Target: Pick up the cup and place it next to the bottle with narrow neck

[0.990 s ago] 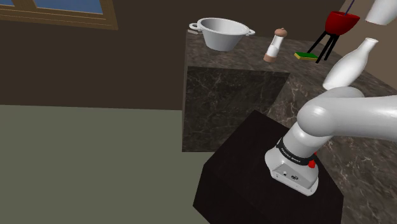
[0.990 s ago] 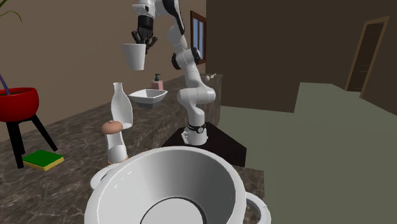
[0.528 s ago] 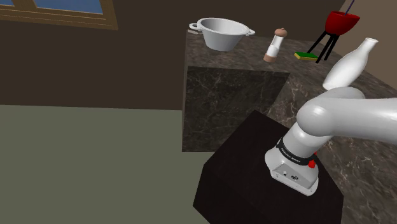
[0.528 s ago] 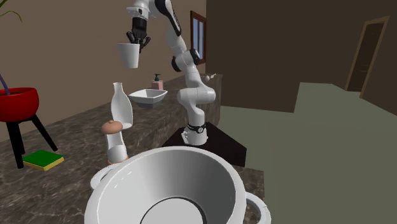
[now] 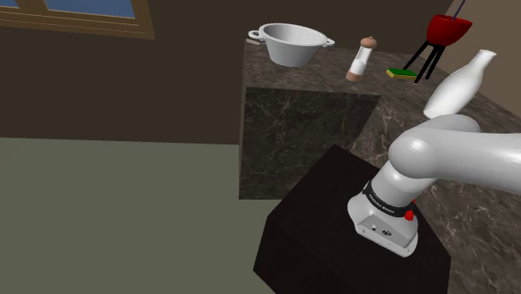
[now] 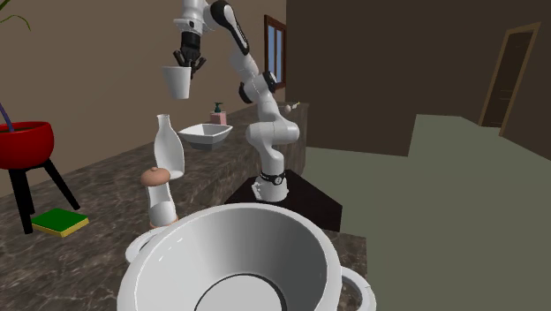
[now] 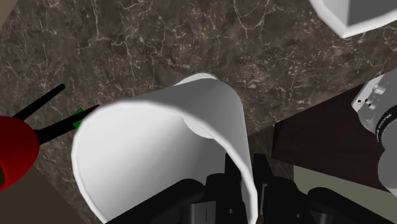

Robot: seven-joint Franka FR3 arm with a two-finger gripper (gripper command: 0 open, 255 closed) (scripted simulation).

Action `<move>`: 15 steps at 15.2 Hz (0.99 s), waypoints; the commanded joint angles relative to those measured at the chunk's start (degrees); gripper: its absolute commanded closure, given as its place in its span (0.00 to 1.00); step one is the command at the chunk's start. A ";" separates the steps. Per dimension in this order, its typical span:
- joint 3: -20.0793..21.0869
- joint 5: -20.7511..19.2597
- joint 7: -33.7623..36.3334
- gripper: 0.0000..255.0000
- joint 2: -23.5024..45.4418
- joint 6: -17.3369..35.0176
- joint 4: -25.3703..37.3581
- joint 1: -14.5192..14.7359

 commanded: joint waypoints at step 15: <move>-2.74 -3.83 1.56 1.00 -11.20 6.23 -17.04 -3.84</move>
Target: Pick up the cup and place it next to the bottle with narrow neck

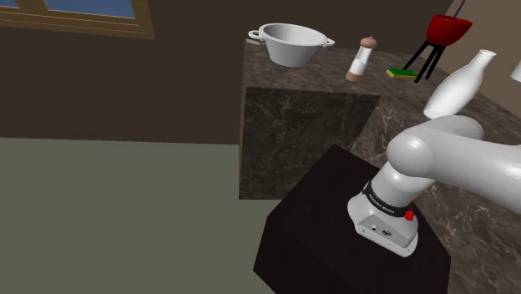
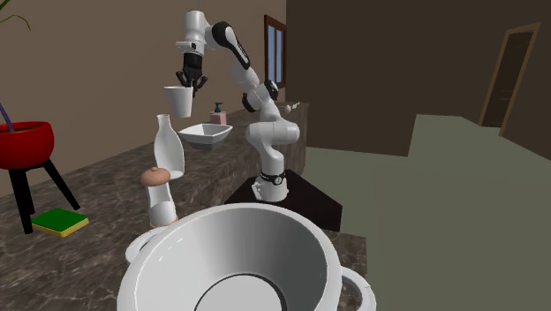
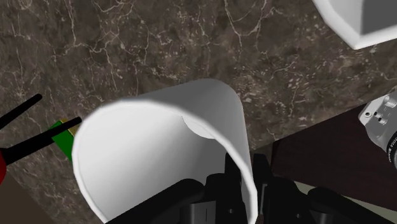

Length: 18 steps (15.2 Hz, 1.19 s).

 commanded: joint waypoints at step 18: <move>-6.16 -6.59 0.46 1.00 -11.68 5.91 -16.78 -4.95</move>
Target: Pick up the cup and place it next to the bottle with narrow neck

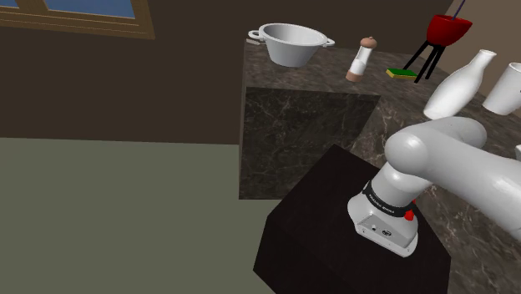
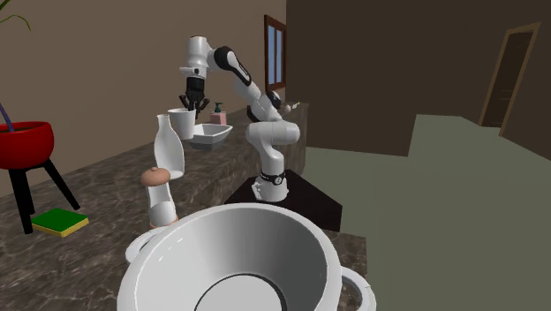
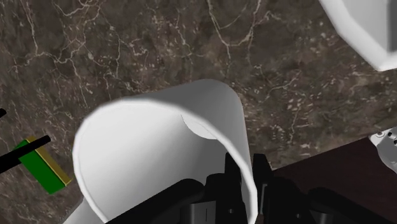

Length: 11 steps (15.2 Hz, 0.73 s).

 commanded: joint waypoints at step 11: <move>-5.70 -5.52 -0.42 1.00 -6.43 3.09 -8.84 -3.61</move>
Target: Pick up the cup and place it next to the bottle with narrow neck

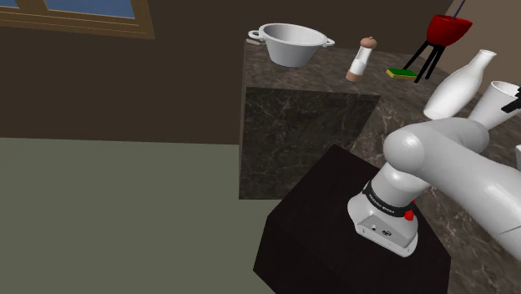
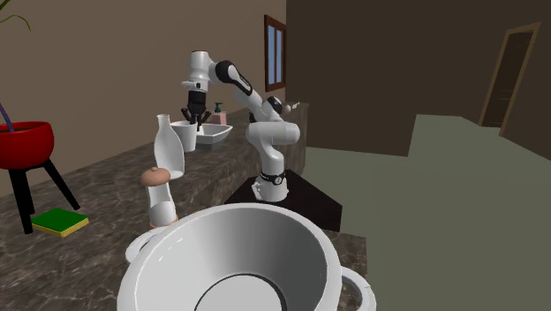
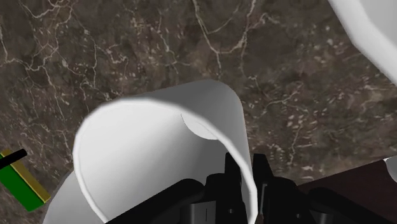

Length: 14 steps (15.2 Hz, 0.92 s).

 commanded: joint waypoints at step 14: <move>-7.23 -6.67 -1.11 1.00 -5.58 2.61 -7.34 -4.10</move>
